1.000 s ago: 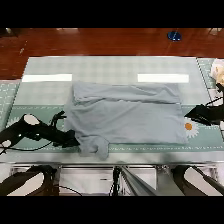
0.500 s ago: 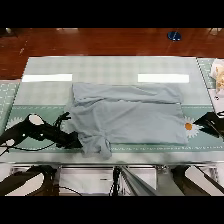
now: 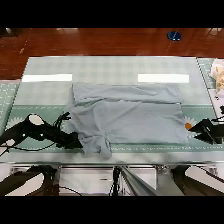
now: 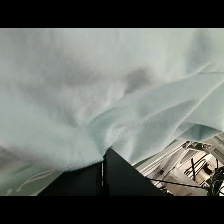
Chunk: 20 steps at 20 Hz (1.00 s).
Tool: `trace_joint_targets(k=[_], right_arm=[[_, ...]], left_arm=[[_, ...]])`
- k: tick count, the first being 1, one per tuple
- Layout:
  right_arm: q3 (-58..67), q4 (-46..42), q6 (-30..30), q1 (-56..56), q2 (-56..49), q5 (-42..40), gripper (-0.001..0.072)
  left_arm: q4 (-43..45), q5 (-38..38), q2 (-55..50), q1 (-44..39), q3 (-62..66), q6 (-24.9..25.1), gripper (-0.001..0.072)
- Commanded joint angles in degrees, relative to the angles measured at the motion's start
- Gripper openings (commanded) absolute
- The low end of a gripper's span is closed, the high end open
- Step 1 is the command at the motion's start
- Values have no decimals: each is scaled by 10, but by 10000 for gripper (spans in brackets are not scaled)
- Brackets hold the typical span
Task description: Fold the shirts.
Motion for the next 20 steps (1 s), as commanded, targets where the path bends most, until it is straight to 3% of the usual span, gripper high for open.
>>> trace_joint_targets(k=[1, 3, 4, 5, 6, 7, 9, 13, 15, 17, 19, 20], right_arm=[[-43, -3, -1, 15, -15, -25, 517], [-85, 1, 12, 49, -15, -73, 501], [-98, 5, 24, 64, -15, -104, 436], [-105, 9, 43, 77, -15, -135, 300], [-103, 17, 60, 87, -15, -159, 20], [-98, 47, 58, 90, -14, -163, 27], [-80, 130, -5, 90, 8, -115, 26], [-16, 253, -17, 91, 141, -37, 26], [16, 297, -16, 103, 200, -60, 26], [33, 299, -16, 127, 223, -107, 25], [34, 300, -16, 161, 210, -148, 25], [34, 301, -17, 181, 195, -168, 25]], left_arm=[[16, 67, 0, 0, 0, 6, 25], [16, 67, 0, 0, 0, 6, 25], [16, 67, 0, 0, 0, 7, 25], [16, 66, 0, 0, 1, 10, 25], [16, 66, 0, 0, 2, 11, 25], [16, 65, 0, 0, 3, 14, 25], [16, 63, 11, 0, 10, 17, 24], [-10, 16, 126, 19, 79, 6, 23], [-11, 21, 205, 42, 136, -5, 23], [-10, 75, 239, 75, 174, -5, 23], [-38, 80, 206, 96, 201, -1, 22], [-60, 81, 175, 94, 212, 26, 23]])
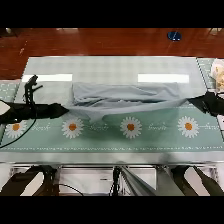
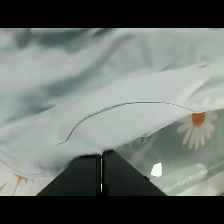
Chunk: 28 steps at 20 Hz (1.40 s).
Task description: Fold the shirts.
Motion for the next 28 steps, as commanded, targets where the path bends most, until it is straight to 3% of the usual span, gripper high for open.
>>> trace_joint_targets(k=[1, 6, 12, 24, 25, 26, 27, 28], right_arm=[[12, 26, -11, 61, -15, -83, 25], [17, 27, -31, 128, -128, -231, 25], [86, 33, -35, 149, -270, -282, 25], [162, 40, -35, 176, -367, -333, 28], [162, 36, -35, 184, -373, -335, 32], [162, 34, -35, 188, -377, -338, 120], [162, 36, -35, 188, -377, -338, 267], [163, 36, -35, 184, -371, -334, 362]], left_arm=[[-65, 27, -49, 17, 57, 43, 23], [-101, 45, -239, 12, 197, 85, 24], [-101, -26, -416, 11, 327, 84, 26], [-99, -57, -487, 11, 329, 84, 31], [-100, -59, -487, 11, 329, 84, 88], [-100, -63, -487, 11, 329, 84, 247], [-99, -71, -486, 13, 329, 84, 421], [-97, -87, -485, 21, 333, 84, 475]])
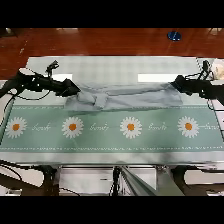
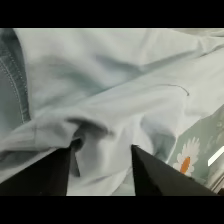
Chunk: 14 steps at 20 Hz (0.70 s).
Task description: Fold the shirts.
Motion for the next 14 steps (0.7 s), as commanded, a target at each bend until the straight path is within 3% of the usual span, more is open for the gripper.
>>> trace_joint_targets(k=[1, 2, 4, 5, 7, 10, 12, 14], right_arm=[[9, -16, 0, -6, 10, 13, 448], [20, -42, 1, -22, 26, 29, 485], [56, -144, 41, -61, 52, 81, 486], [83, -214, 77, -81, 54, 131, 515], [118, -297, 91, -107, 41, 223, 572], [128, -280, 72, -125, 0, 299, 588], [128, -270, 71, -125, -34, 309, 588], [128, -202, 54, -124, -69, 308, 588]], left_arm=[[14, -46, 1, 22, 14, 0, 471], [32, -66, 8, 40, 26, 0, 454], [80, -76, 37, 84, 44, -19, 454], [96, -70, 59, 106, 45, -28, 454], [104, -66, 96, 134, 45, -31, 454], [103, -67, 132, 135, 45, -31, 453], [103, -67, 146, 118, 45, -31, 454], [103, -67, 152, 93, 45, -31, 454]])
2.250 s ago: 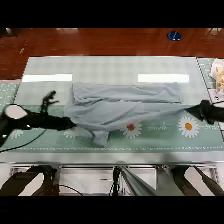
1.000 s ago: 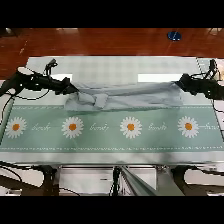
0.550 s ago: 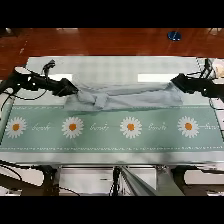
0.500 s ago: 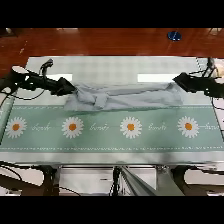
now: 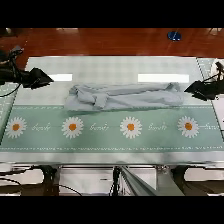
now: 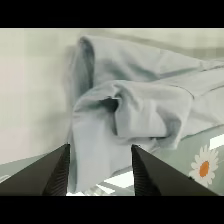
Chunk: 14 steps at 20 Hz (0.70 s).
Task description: Fold the shirts.
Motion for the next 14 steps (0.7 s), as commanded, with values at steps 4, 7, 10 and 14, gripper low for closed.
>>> trace_joint_targets(k=[4, 7, 10, 14], right_arm=[[6, 160, -30, 0, -96, 16, 578], [6, 196, -32, 34, -118, 17, 526], [6, 213, -49, 69, -120, 10, 252], [8, 346, -113, 70, -68, 55, 26]], left_arm=[[5, 6, 18, -76, 1, -3, 454], [5, 22, 18, -112, 1, -3, 454], [5, 34, 18, -132, 1, -3, 454], [-19, 26, 20, -137, 1, -3, 295]])
